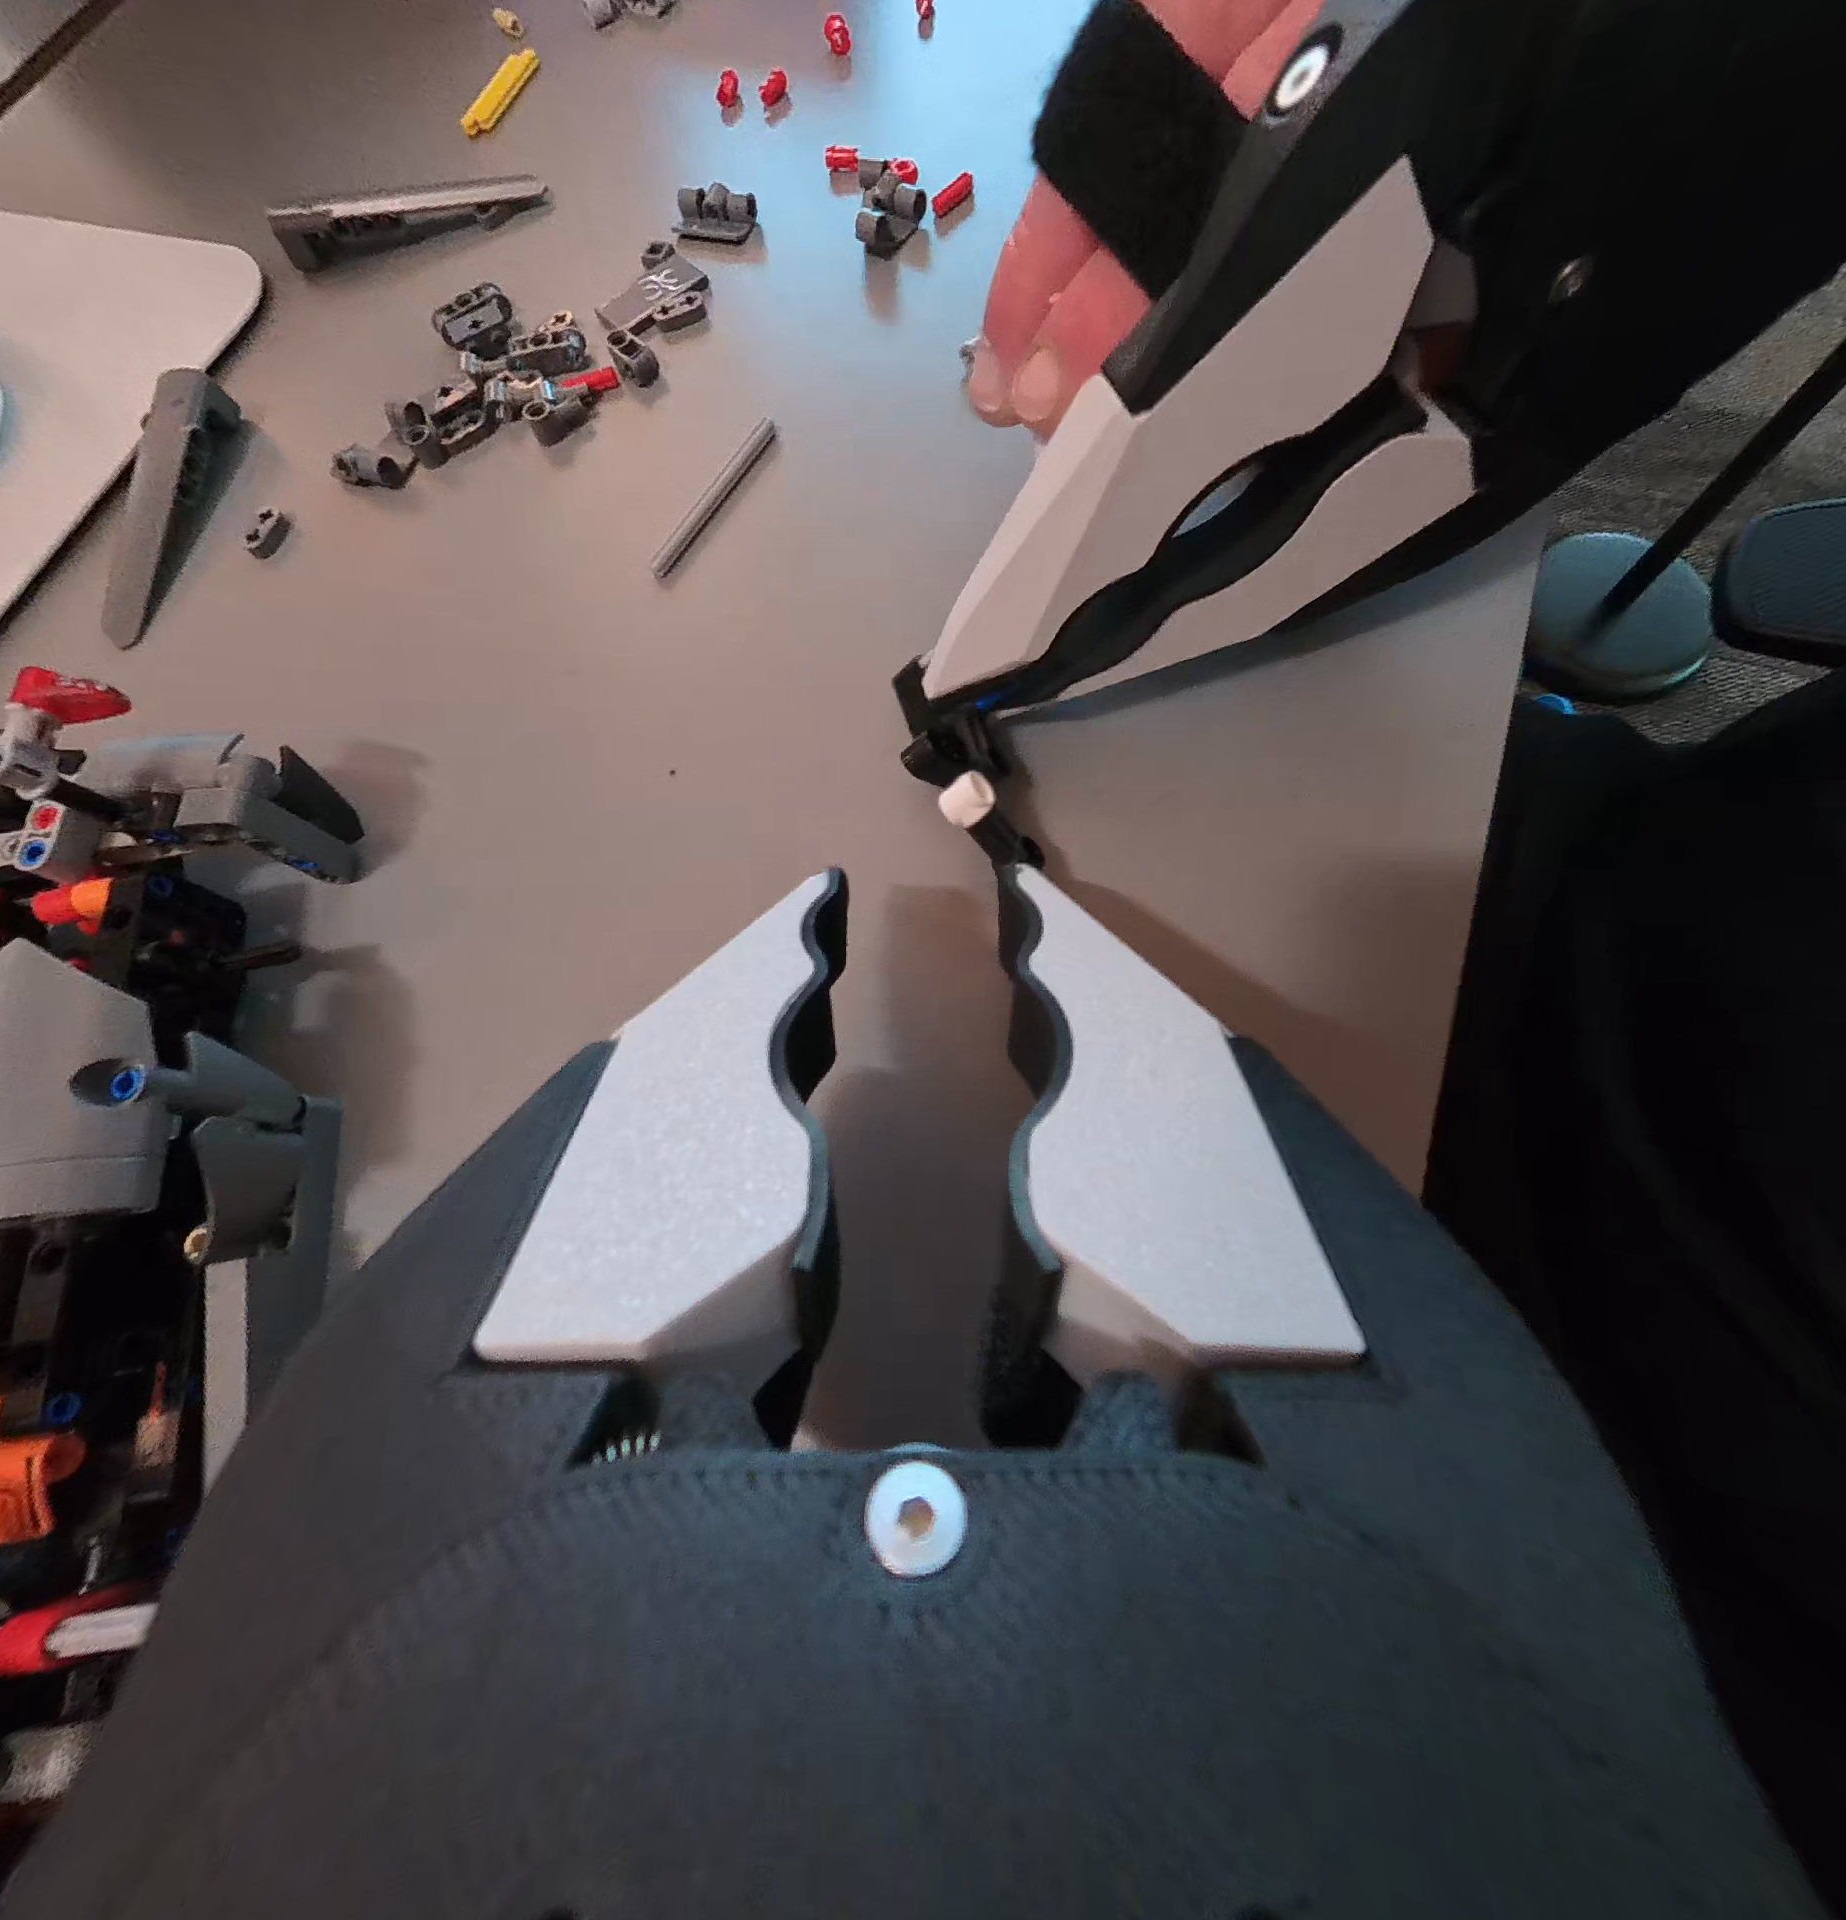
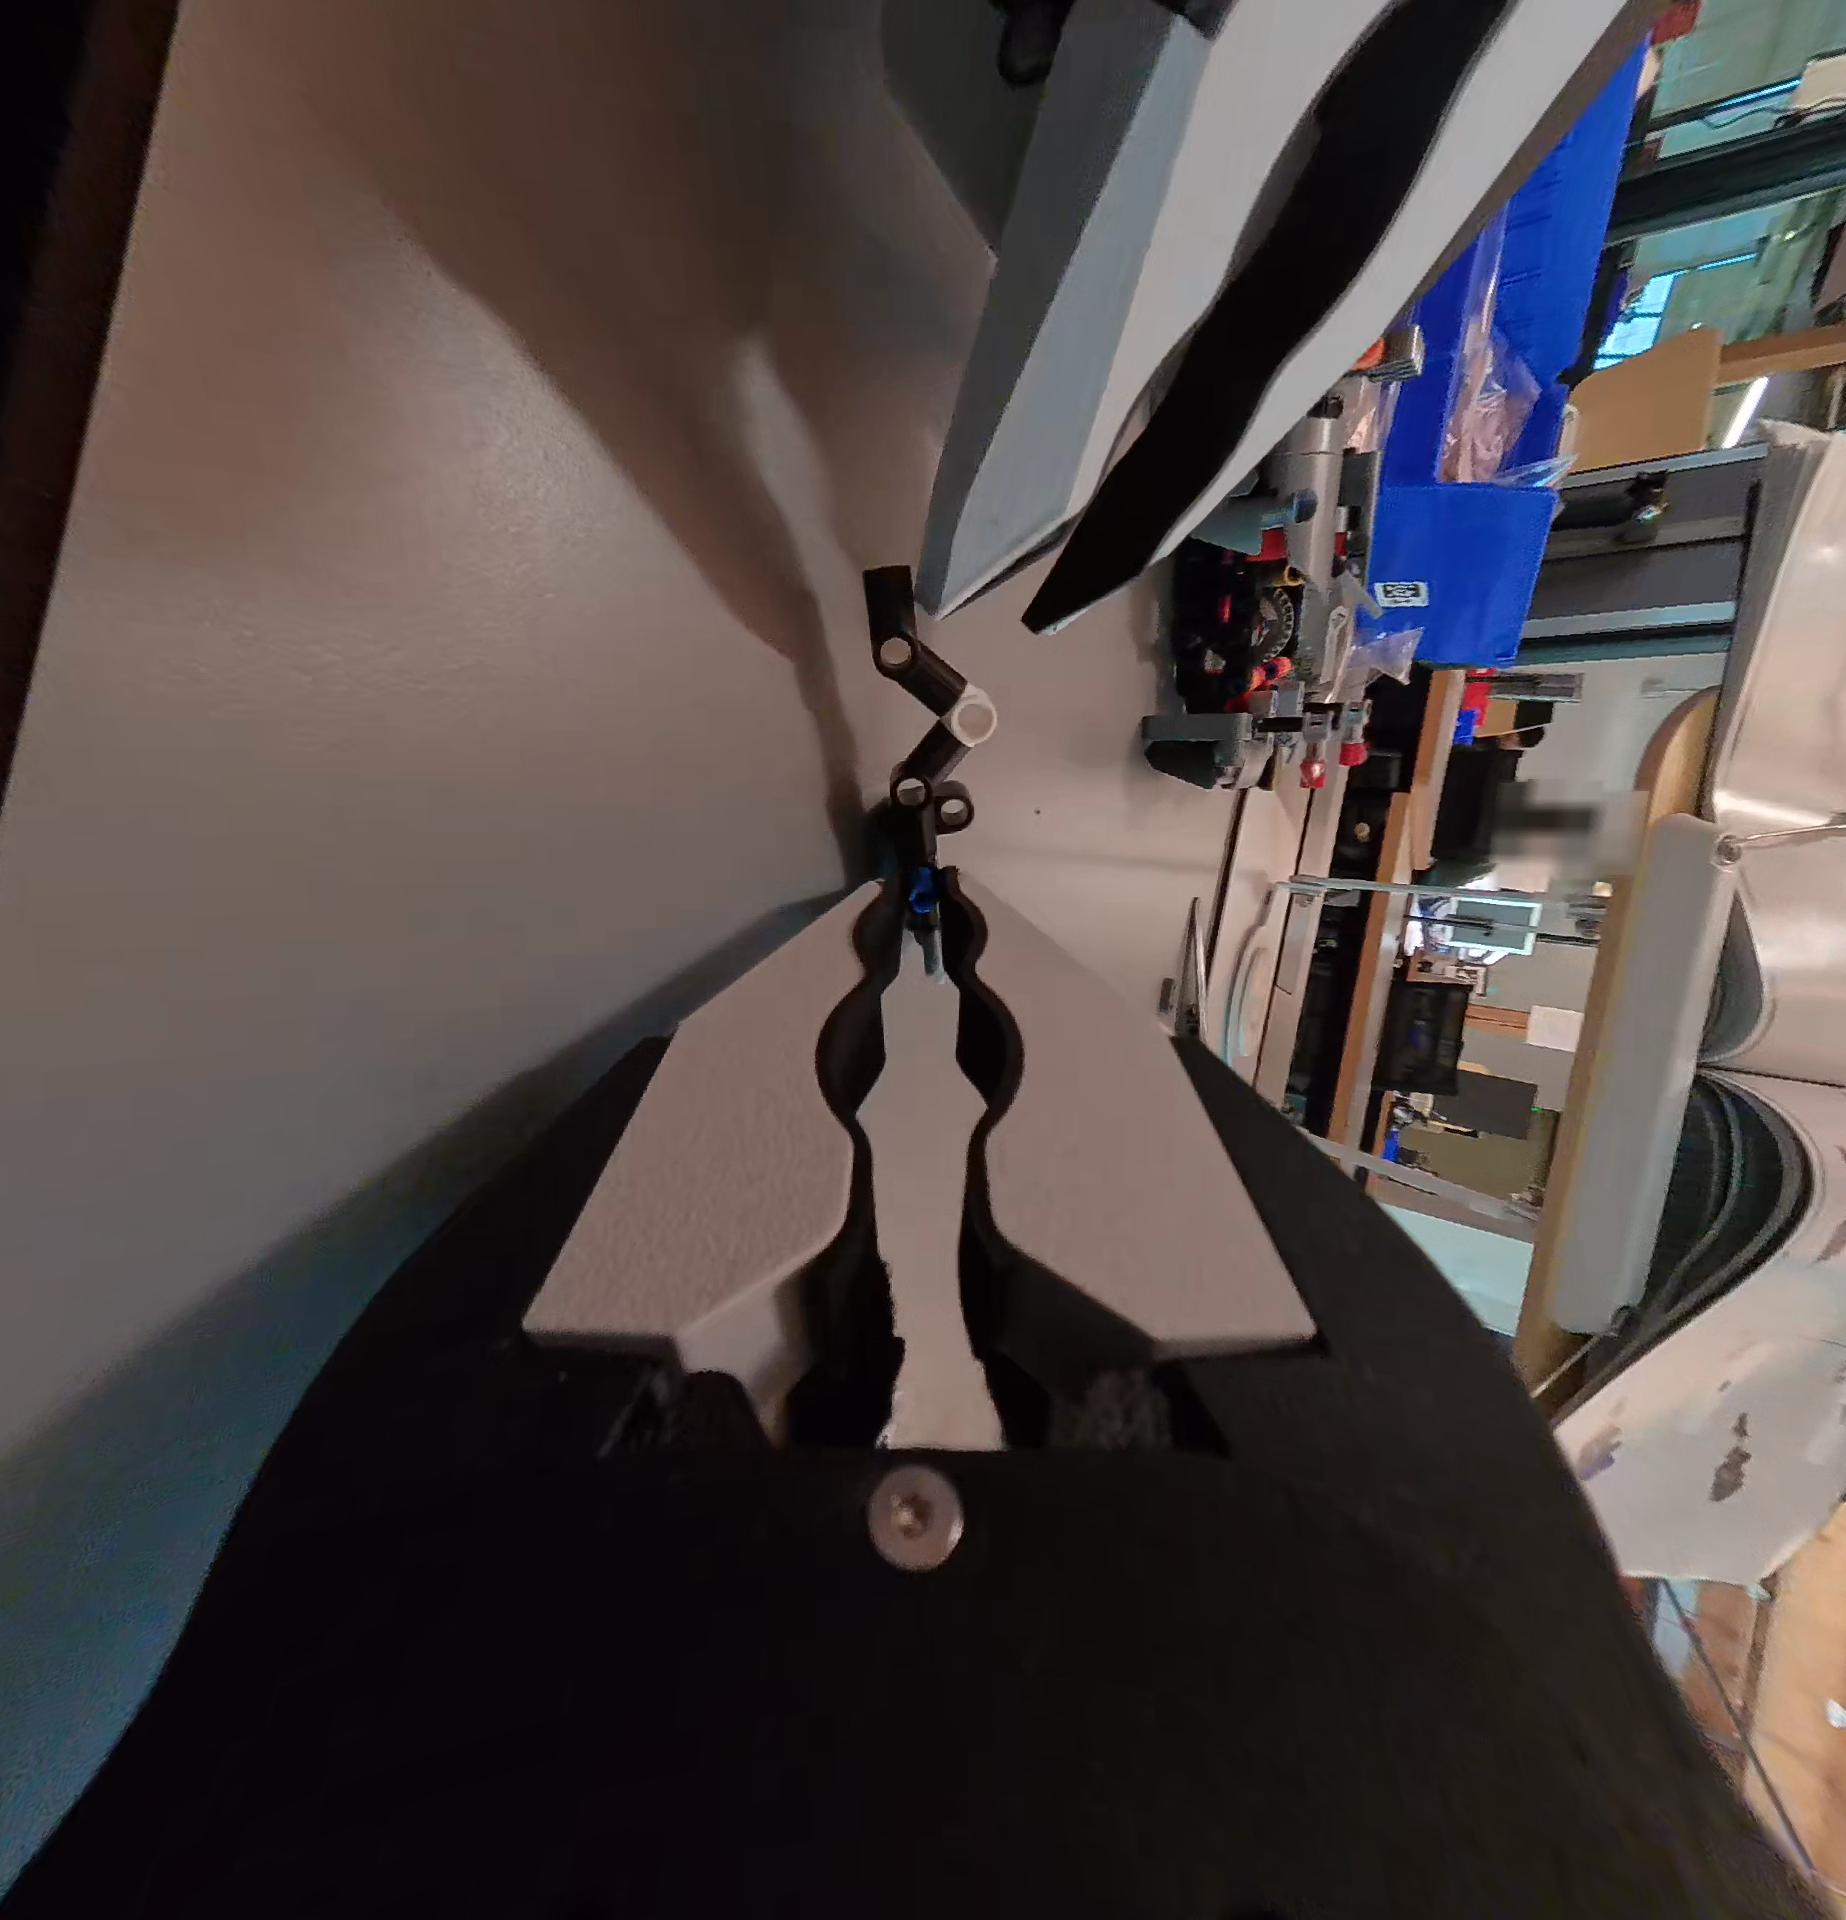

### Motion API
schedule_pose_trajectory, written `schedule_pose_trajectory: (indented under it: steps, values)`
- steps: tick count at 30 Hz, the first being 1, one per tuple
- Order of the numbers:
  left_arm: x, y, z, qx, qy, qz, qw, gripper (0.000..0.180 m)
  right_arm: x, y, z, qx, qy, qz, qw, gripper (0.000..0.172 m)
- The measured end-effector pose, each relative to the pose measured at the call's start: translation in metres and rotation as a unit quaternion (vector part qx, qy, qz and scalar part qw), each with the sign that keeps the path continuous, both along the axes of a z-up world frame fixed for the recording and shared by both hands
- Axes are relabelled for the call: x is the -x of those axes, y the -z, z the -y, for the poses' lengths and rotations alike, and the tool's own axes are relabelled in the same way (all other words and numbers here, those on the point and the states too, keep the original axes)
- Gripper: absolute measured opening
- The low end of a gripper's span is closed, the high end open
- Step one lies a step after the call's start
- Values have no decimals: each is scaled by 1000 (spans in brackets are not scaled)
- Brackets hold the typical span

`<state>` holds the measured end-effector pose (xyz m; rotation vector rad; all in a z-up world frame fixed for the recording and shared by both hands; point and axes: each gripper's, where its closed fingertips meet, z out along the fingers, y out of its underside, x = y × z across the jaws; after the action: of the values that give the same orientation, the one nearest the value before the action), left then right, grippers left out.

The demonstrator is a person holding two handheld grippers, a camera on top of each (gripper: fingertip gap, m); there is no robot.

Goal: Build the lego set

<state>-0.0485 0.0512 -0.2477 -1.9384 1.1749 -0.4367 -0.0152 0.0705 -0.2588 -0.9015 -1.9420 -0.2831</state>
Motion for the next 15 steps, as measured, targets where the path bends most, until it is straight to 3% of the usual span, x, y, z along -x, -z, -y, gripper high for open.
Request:
schedule_pose_trajectory:
  steps: [7,15]
  values:
    - [-12,-5,10,59,20,54,997,30,-1,1,1,-33,-1,-6,999,4]
    - [-21,3,2,45,-11,17,999,9,-1,0,0,-49,3,-9,999,5]
